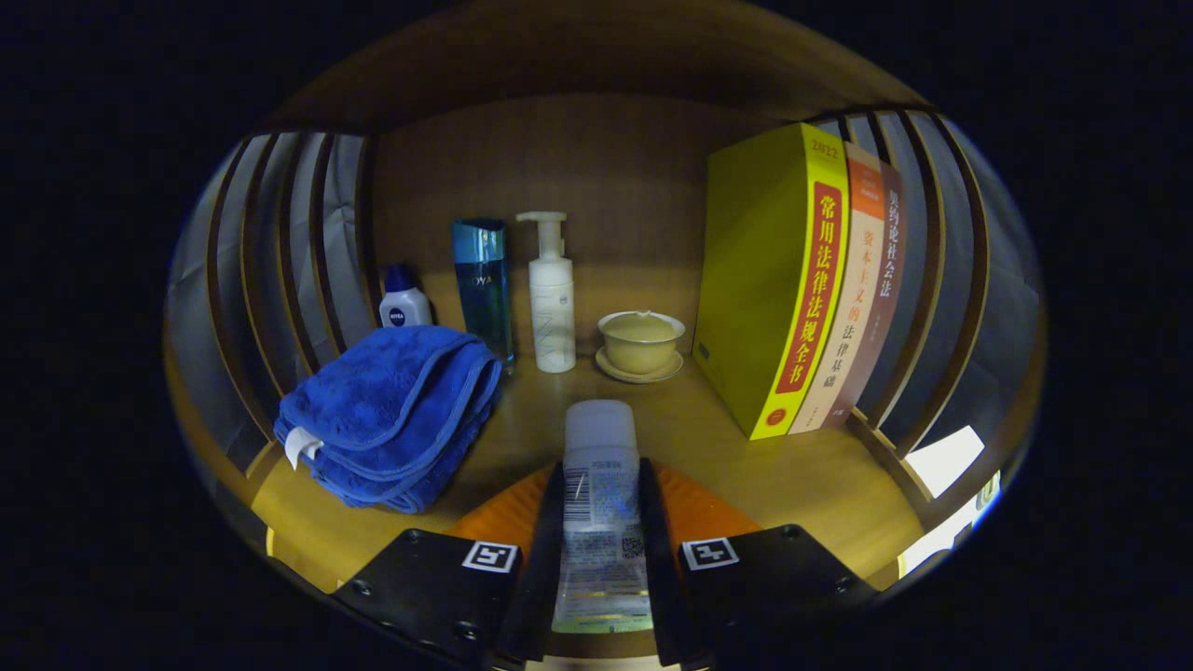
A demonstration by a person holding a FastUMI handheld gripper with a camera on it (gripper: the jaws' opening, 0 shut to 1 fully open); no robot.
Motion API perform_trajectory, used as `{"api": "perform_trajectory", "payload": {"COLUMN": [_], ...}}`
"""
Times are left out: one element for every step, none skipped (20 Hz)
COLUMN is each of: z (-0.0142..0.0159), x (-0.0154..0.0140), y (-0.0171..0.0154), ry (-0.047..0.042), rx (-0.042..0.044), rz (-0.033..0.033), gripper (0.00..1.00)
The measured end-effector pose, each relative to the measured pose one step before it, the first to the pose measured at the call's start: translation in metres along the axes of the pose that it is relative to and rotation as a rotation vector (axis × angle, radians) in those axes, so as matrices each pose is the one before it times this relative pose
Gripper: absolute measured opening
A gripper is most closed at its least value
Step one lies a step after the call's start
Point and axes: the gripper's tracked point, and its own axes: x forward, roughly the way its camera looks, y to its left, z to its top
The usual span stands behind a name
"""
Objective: Pull open the drawer, take out the items inside it, and place them on the countertop above the cabinet.
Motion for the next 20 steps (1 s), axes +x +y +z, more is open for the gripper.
{"api": "perform_trajectory", "payload": {"z": [-0.00147, -0.00328, -0.00225, -0.00449, -0.00306, -0.00232, -0.00214, 0.00130, -0.00127, 0.00086, -0.00008, -0.00054, 0.00272, 0.00682, 0.00603, 0.00910, 0.00864, 0.01047, 0.00922, 0.00987], "x": [0.00164, 0.00086, 0.00088, 0.00126, 0.00289, 0.00129, -0.00024, 0.00085, -0.00123, 0.00032, -0.00078, -0.00263, -0.00377, -0.00468, -0.00269, -0.00881, -0.00824, -0.01169, -0.01202, -0.01262], "y": [0.00390, 0.00201, 0.00032, 0.00253, -0.00036, 0.00138, 0.00010, -0.00122, -0.00282, -0.00076, 0.00206, 0.00057, 0.00171, 0.00111, 0.00025, -0.00031, -0.00162, -0.00212, -0.00152, -0.00209], "ry": [-0.00627, -0.00068, -0.00062, 0.00374, 0.00701, -0.00081, 0.00131, -0.00902, 0.00520, -0.00454, 0.00210, 0.00142, -0.00753, -0.02158, -0.02931, -0.03250, -0.02826, -0.03064, -0.03093, -0.03162], "rx": [-0.01162, -0.01438, -0.01574, -0.00843, 0.00172, 0.00470, 0.00807, 0.01245, 0.00359, 0.00667, 0.00714, 0.00684, 0.00494, -0.00007, -0.00337, -0.00456, -0.00802, -0.00878, -0.00266, 0.00586], "rz": [0.00816, 0.00554, -0.00169, 0.00176, -0.01085, 0.00258, -0.00054, -0.00332, -0.00539, 0.00472, 0.01444, 0.01094, 0.01387, 0.00430, 0.00119, -0.00937, -0.01296, -0.01233, -0.01119, -0.01260], "gripper": [0.50, 0.50, 0.50, 0.50, 0.54, 0.56, 0.59, 0.63, 0.64, 0.67, 0.79, 0.82, 0.88, 0.95, 1.00, 1.00, 1.00, 1.00, 1.00, 1.00]}}
